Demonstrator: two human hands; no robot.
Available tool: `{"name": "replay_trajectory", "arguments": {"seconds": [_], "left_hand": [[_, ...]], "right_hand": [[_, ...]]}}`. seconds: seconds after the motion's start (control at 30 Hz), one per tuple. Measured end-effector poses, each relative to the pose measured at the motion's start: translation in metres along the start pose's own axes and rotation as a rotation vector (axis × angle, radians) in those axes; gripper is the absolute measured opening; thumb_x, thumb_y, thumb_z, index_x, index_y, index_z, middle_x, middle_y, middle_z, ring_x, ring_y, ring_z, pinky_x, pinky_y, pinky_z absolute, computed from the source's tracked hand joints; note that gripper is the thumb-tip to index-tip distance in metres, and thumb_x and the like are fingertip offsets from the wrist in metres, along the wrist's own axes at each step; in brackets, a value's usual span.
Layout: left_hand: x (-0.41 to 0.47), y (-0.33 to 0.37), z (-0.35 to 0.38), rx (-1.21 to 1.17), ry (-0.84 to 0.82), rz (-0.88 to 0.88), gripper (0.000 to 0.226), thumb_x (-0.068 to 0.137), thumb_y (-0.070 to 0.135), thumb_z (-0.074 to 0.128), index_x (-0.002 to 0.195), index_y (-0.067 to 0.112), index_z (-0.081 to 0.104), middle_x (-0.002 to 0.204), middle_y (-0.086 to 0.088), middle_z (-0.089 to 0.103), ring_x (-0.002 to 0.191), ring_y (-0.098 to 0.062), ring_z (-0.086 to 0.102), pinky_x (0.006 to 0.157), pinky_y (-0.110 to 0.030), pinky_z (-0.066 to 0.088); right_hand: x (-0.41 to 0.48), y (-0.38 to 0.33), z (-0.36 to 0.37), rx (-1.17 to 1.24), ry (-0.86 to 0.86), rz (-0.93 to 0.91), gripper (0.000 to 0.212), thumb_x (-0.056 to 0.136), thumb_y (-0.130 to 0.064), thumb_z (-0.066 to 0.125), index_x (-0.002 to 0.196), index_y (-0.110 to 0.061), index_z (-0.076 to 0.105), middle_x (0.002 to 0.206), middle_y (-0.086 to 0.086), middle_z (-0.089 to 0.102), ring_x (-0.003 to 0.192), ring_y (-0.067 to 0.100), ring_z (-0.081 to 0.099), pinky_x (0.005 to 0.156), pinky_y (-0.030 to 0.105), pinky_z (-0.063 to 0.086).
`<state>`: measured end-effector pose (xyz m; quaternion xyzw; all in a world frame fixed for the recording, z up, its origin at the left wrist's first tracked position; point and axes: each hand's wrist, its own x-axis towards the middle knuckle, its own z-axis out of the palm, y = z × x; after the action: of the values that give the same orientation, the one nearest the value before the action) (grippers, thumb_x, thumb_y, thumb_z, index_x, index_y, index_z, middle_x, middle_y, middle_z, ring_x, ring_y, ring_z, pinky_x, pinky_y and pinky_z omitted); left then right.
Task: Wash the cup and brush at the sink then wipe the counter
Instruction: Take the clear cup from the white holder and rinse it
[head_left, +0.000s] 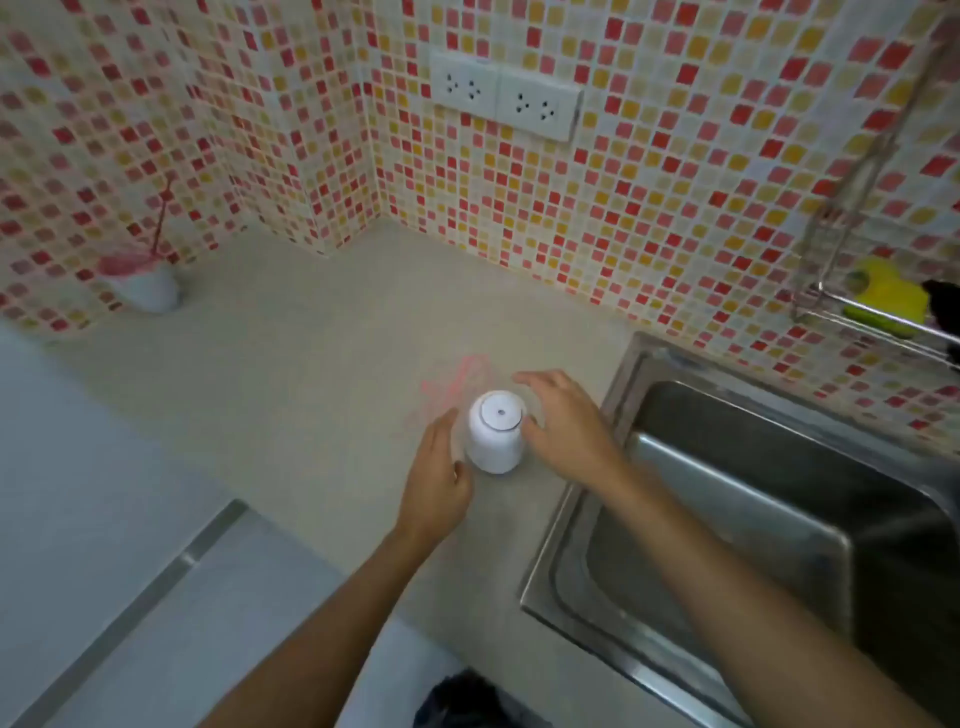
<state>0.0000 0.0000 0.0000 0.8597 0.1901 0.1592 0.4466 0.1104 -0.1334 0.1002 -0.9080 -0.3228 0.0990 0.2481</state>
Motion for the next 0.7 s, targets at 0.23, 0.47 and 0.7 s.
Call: {"name": "replay_trajectory", "arguments": {"seconds": [0.23,0.47,0.7], "left_hand": [[-0.007,-0.02,0.042,-0.159,-0.075,-0.047,0.084,0.078,0.014,0.071,0.147,0.021,0.024,0.141,0.002,0.039,0.129,-0.007,0.04,0.106,-0.019,0.036],[0.01,-0.006,0.066,-0.246,-0.019,-0.267,0.074,0.076,0.054,0.039,0.142,0.02,0.034,0.14,0.0,0.049,0.127,-0.018,0.05,0.104,-0.044,0.044],[0.017,-0.01,0.067,-0.199,0.089,-0.27,0.067,0.085,0.03,0.064,0.142,0.032,0.03,0.138,0.009,0.049,0.123,-0.008,0.051,0.1,-0.038,0.047]], "right_hand": [[0.004,-0.007,0.038,-0.079,-0.062,0.032,0.068,0.077,-0.033,0.063,0.14,-0.029,0.038,0.146,0.001,0.032,0.125,0.03,0.035,0.099,0.039,0.042],[0.01,-0.02,0.063,-0.228,0.062,0.122,0.077,0.074,-0.056,0.07,0.137,-0.029,0.036,0.144,0.007,0.031,0.117,0.032,0.038,0.085,0.038,0.047],[0.018,-0.027,0.07,-0.288,0.101,0.193,0.073,0.08,-0.053,0.063,0.141,-0.024,0.034,0.131,0.014,0.042,0.11,0.033,0.042,0.08,0.038,0.049]]}}
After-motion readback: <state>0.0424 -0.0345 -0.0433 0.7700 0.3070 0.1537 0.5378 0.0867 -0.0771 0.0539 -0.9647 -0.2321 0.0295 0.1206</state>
